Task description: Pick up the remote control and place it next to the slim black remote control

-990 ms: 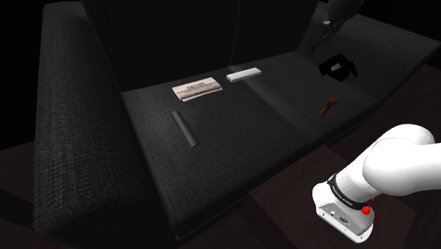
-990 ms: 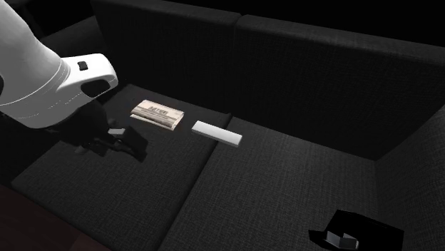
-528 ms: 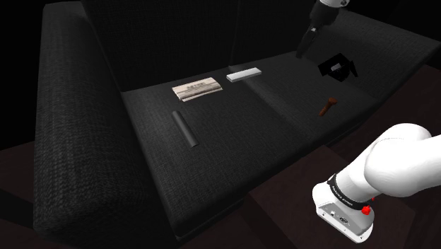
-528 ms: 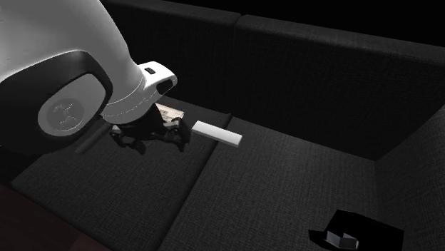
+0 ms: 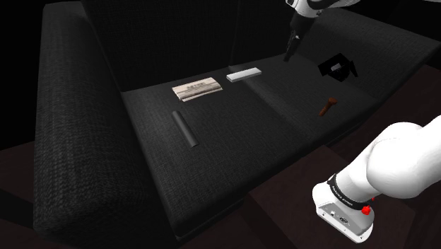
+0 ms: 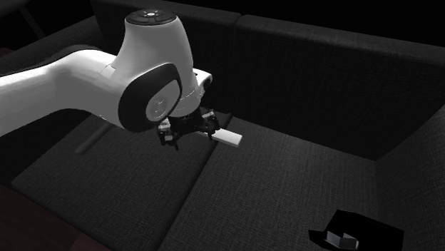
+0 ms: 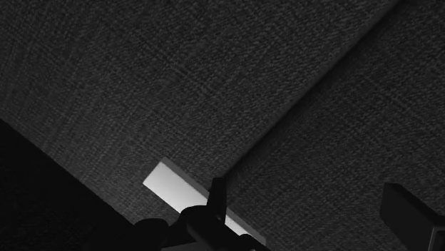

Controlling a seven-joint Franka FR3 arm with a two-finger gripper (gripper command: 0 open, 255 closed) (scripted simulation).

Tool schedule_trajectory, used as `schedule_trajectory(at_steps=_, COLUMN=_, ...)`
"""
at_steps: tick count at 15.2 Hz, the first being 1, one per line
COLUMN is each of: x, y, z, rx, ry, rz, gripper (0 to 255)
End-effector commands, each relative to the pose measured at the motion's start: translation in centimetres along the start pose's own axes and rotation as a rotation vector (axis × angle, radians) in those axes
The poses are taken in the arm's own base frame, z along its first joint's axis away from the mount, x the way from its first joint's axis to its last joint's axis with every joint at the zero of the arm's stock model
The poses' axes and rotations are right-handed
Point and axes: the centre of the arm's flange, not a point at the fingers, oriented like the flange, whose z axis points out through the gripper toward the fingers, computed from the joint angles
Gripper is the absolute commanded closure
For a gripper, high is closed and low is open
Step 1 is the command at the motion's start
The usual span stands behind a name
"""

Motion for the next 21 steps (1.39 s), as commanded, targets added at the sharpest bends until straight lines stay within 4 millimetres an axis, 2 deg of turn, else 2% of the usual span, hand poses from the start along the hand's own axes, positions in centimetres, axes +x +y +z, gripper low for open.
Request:
schedule_trajectory(at_steps=1, x=1.4, y=1.7, z=2.0, rx=0.011, ry=-0.006, rz=-0.075, gripper=0)
schedule_trajectory(at_steps=7, x=6.0, y=6.2, z=7.2, rx=0.048, ry=-0.020, rz=-0.283, gripper=0)
schedule_trajectory(at_steps=12, x=10.4, y=9.0, z=11.8, rx=0.078, ry=-0.032, rz=-0.456, gripper=0)
schedule_trajectory(at_steps=18, x=16.2, y=11.2, z=17.5, rx=0.114, ry=-0.046, rz=-0.664, gripper=0)
schedule_trajectory(at_steps=21, x=16.7, y=11.2, z=19.0, rx=0.118, ry=-0.047, rz=-0.683, gripper=0)
